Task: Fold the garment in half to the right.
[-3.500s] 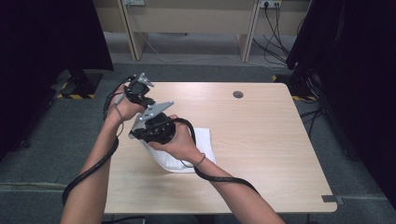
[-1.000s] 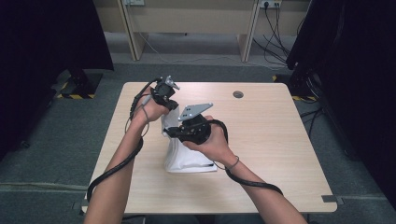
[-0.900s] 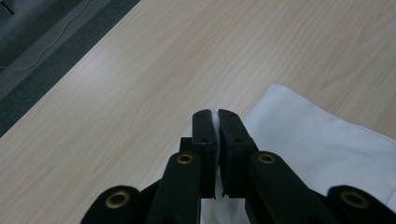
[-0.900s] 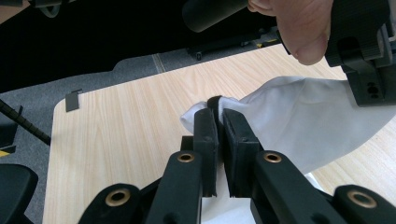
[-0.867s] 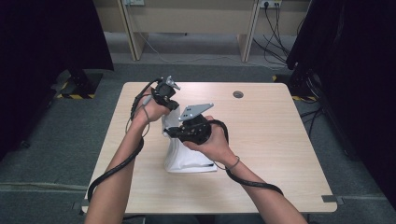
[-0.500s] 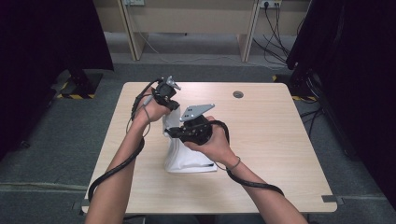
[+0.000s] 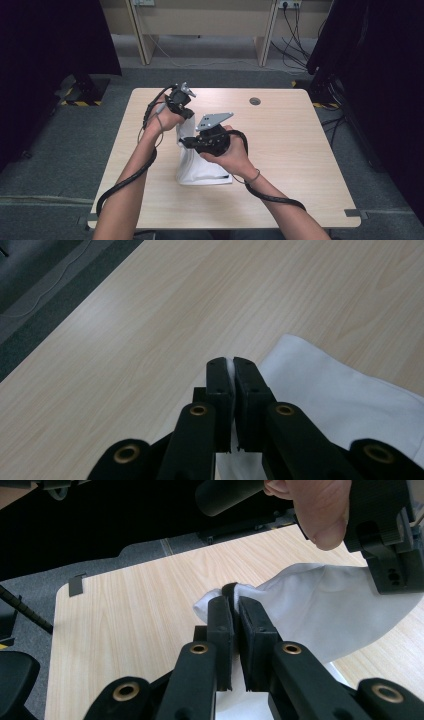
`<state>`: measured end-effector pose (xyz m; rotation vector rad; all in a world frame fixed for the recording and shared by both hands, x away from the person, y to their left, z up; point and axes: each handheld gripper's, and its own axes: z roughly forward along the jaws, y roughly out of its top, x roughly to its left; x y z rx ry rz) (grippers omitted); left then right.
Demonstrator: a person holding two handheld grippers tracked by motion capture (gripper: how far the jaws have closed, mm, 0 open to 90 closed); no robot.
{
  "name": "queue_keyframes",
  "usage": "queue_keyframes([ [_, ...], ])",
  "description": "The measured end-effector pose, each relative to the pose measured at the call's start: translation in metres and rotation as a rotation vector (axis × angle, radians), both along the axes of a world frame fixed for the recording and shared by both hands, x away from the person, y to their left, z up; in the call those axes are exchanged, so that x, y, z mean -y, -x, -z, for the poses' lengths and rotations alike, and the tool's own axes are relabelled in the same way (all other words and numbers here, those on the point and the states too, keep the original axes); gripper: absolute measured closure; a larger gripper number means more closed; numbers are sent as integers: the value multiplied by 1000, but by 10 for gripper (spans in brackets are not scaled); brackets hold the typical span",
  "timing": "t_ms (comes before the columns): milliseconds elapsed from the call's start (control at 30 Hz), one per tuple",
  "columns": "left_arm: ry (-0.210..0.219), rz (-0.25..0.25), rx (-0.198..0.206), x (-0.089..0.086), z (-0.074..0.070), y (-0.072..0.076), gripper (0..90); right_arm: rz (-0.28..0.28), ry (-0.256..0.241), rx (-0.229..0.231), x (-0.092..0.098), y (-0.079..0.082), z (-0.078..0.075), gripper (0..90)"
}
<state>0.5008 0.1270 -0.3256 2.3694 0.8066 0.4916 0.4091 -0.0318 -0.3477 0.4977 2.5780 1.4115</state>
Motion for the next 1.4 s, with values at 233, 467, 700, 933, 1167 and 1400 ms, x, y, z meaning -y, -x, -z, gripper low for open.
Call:
queue_keyframes([
  [233, -3, 6, -2, 2, 2, 0, 853, 3, 0, 0, 3, 1, 1, 850],
  [467, 2, 7, -4, 3, 3, 0, 853, 6, 1, 0, 7, 0, 3, 849],
  [700, 7, 10, -8, 8, 6, 0, 852, 13, 0, -5, 11, 1, 6, 849],
  [933, 8, 11, -9, 10, 8, -1, 850, 13, 5, -7, 14, 1, 8, 849],
  [1167, 14, 17, -9, 13, 9, 0, 850, 13, 5, -6, 16, 3, 9, 849],
  [1400, 20, 19, -11, 15, 11, 0, 849, 17, 6, -8, 20, 3, 11, 848],
])
